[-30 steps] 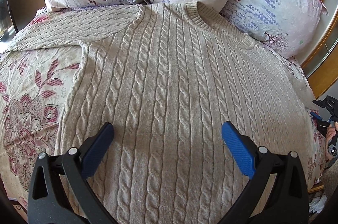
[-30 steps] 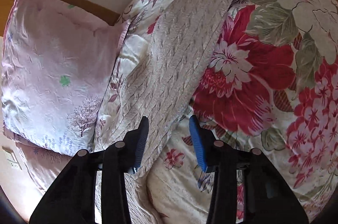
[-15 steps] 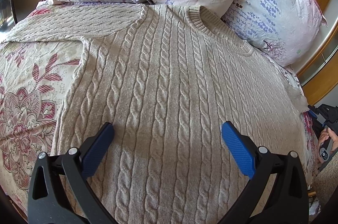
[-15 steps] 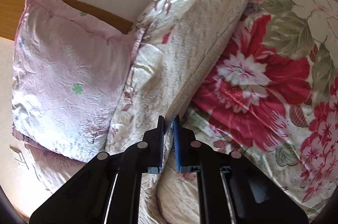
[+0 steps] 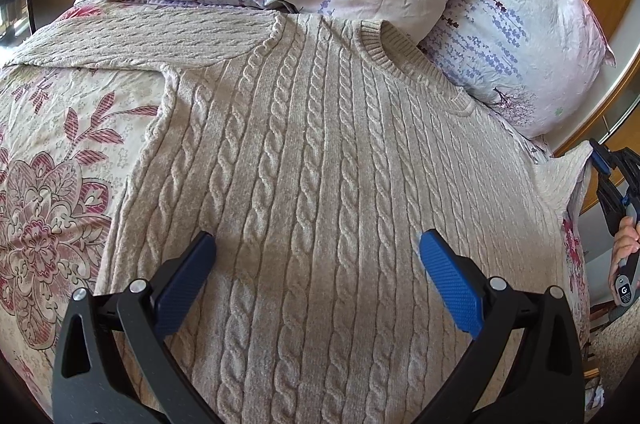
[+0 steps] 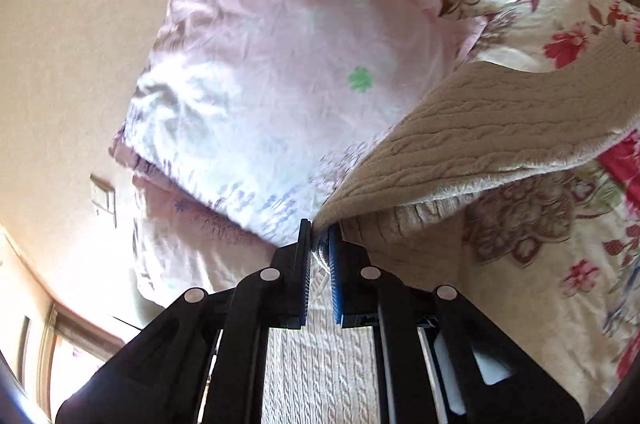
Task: Fold small clothes
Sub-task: 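Lift the held sleeve and lay it across the sweater body with the right gripper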
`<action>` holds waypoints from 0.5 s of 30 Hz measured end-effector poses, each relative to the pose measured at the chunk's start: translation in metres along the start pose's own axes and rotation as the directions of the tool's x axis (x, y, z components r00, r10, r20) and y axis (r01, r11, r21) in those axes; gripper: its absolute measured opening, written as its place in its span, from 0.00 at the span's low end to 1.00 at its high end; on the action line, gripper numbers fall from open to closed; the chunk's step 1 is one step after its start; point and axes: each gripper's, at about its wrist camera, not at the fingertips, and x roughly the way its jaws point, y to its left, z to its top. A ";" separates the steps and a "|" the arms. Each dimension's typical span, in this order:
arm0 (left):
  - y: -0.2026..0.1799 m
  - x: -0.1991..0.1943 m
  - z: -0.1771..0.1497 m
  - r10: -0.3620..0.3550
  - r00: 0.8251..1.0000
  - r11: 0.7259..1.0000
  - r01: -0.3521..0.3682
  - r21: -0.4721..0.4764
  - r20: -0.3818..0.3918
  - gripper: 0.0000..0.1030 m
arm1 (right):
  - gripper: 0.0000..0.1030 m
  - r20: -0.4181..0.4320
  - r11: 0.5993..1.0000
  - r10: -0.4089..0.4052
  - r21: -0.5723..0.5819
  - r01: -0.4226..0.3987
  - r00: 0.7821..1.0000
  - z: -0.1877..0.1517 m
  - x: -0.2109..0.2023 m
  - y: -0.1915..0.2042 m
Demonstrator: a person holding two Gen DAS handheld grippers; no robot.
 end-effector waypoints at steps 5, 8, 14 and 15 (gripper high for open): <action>-0.001 -0.003 -0.001 -0.002 1.000 1.000 0.002 -0.004 -0.001 0.98 | 0.09 -0.174 0.999 -0.012 -0.047 0.004 0.985 -0.048 0.047 0.009; -0.001 -0.005 -0.001 -0.006 1.000 1.000 0.006 -0.008 -0.001 0.98 | 0.09 -0.269 0.995 -0.070 -0.083 0.050 0.961 -0.080 0.072 0.008; 0.000 -0.005 -0.002 -0.006 1.000 1.000 0.006 -0.005 -0.003 0.98 | 0.14 -0.376 0.981 -0.182 -0.138 0.139 0.909 -0.104 0.085 -0.002; 0.001 -0.005 -0.002 -0.008 1.000 1.000 0.008 -0.004 -0.002 0.98 | 0.19 -0.379 0.981 -0.180 -0.136 0.138 0.908 -0.100 0.080 -0.001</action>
